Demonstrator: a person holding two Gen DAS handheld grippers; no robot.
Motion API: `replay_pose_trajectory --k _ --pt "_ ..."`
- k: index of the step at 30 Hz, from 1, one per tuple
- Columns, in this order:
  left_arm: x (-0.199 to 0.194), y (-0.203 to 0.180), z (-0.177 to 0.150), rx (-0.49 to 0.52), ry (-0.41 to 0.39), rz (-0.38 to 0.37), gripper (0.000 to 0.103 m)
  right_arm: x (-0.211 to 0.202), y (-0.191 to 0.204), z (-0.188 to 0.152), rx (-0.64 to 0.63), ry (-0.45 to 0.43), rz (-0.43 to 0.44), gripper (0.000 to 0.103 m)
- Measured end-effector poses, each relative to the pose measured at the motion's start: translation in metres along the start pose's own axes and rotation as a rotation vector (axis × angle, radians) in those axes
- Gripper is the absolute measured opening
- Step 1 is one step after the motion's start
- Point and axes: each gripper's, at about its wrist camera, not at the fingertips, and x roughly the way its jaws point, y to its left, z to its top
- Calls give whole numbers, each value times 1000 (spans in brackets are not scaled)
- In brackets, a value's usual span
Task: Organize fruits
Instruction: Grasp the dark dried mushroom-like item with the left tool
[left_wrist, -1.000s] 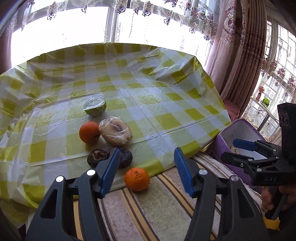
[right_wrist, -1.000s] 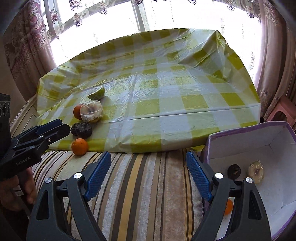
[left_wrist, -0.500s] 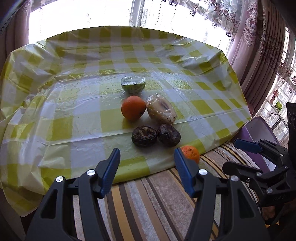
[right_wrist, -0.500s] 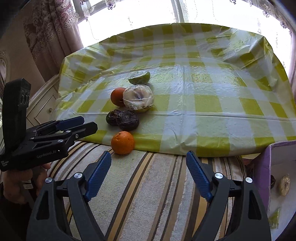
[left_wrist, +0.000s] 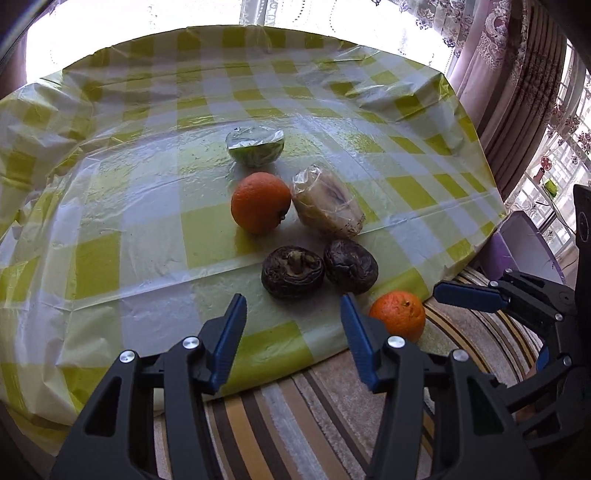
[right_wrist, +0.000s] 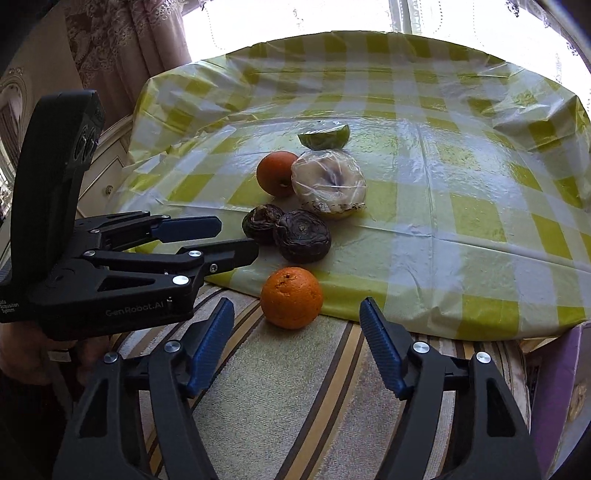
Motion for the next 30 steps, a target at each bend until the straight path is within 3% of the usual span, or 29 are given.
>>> replay_pose_trajectory --k 12,15,30 --pt "18 -2 15 53 24 0 52 15 4 3 -8 31 4 51" --pt "22 -1 16 59 33 4 45 17 4 4 -5 34 5 43" --pt "17 0 15 57 14 29 39 16 4 2 -3 30 -8 36"
